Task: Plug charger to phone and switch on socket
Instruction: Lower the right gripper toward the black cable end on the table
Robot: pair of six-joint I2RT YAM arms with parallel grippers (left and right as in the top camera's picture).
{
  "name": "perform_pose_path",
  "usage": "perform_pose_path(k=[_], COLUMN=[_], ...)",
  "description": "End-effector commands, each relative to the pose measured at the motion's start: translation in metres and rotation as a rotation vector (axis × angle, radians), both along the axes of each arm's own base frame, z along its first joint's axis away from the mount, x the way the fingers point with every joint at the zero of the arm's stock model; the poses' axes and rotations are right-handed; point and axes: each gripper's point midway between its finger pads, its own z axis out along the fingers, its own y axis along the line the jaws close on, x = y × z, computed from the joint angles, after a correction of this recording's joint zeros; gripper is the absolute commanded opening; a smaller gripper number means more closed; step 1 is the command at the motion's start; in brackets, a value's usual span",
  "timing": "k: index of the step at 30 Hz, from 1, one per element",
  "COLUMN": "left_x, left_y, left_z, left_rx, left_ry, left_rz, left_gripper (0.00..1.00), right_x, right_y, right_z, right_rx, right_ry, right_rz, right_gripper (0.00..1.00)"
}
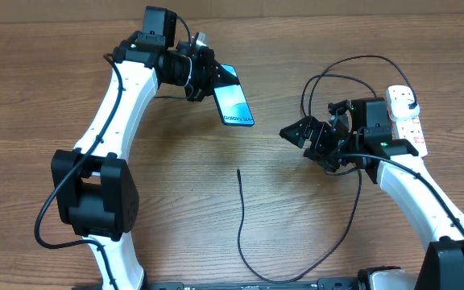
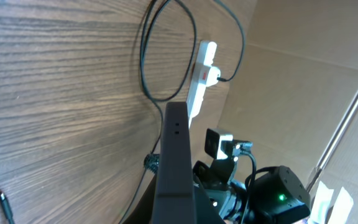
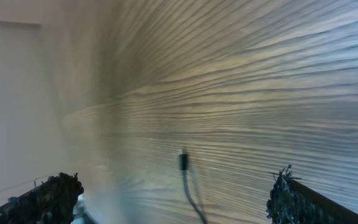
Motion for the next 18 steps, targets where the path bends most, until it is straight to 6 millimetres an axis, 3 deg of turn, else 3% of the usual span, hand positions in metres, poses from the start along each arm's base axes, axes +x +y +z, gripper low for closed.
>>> perform_pose_path(k=[1,10,18], left_x=[0.001,0.01,0.014], left_y=[-0.003,-0.004,0.004], left_z=[0.022,0.028,0.028], left_rx=[-0.058,-0.07,-0.072], left_ry=[-0.01,-0.066,-0.054], left_rz=[0.003,0.006,0.032], left_gripper=[0.04,0.04,0.04], right_x=[0.016,0.009,-0.013], right_y=[-0.005,0.007,0.057], right_z=[0.025,0.048,0.05], right_rx=[-0.106,-0.353,-0.433], right_ry=[-0.122,-0.153,-0.243], right_rz=[0.029,0.12,0.288], right_gripper=[1.0,1.0,1.0])
